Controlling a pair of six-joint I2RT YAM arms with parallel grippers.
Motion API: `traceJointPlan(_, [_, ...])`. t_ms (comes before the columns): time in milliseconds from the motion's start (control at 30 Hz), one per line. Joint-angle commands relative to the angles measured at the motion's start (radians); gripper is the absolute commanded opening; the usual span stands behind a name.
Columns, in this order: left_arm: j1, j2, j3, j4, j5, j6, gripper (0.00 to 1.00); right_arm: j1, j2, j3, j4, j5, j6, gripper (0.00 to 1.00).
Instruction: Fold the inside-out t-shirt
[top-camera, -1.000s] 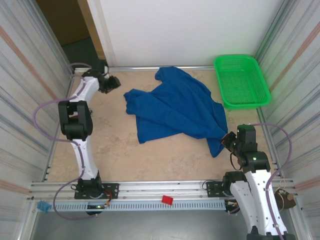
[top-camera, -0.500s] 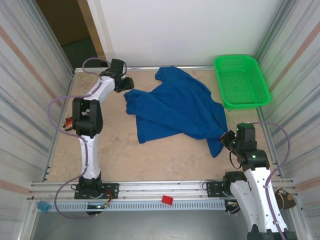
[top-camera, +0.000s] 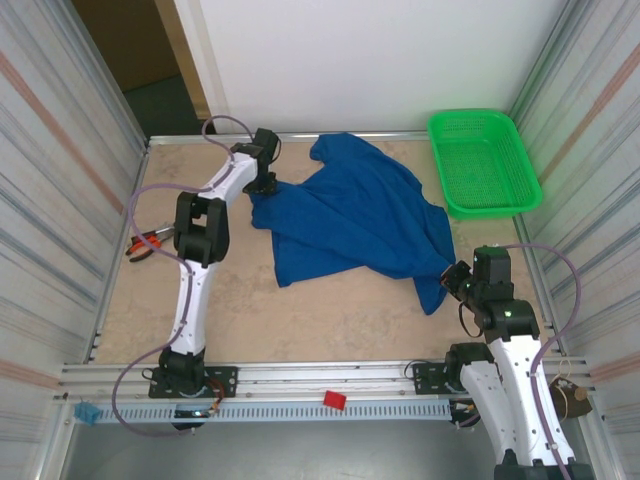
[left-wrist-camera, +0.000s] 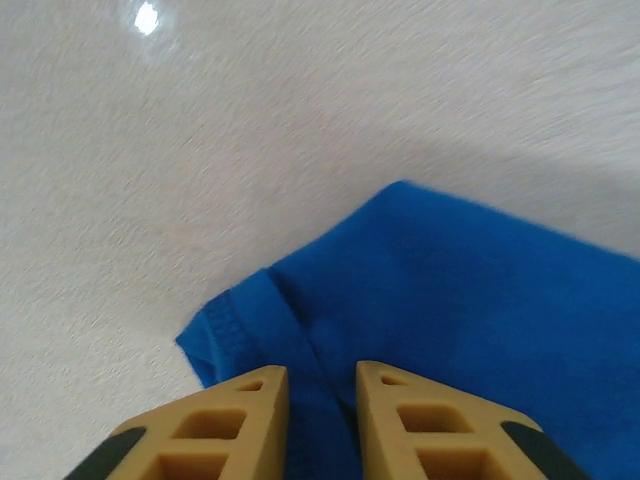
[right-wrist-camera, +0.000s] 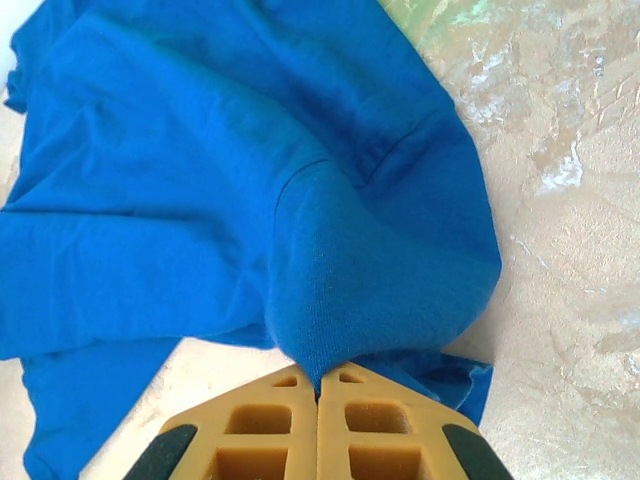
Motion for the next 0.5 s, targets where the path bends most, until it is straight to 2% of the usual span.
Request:
traceJointPlan(0, [0.026,-0.023,0.009,-0.074,-0.070,0.020,0.20,0.005,-0.019,0.012,0.004,0.016,-0.010,0.00])
traceJointPlan(133, [0.071,-0.082,-0.046,-0.049,-0.032,0.000,0.00,0.004,-0.029,0.016,-0.005,0.028,-0.012,0.00])
traceJointPlan(200, [0.095,-0.121,-0.073,-0.035,0.007,-0.024,0.00,0.003,-0.032,0.018,-0.009,0.029,-0.011,0.00])
traceJointPlan(300, [0.145,-0.238,-0.193,0.087,0.187,-0.099,0.00,0.001,-0.036,0.015,-0.011,0.035,-0.009,0.00])
traceJointPlan(400, [0.216,-0.411,-0.409,0.351,0.435,-0.251,0.00,-0.001,-0.041,0.016,-0.016,0.041,-0.008,0.00])
traceJointPlan(467, [0.259,-0.479,-0.503,0.483,0.537,-0.356,0.00,-0.003,-0.043,0.017,-0.019,0.043,-0.008,0.00])
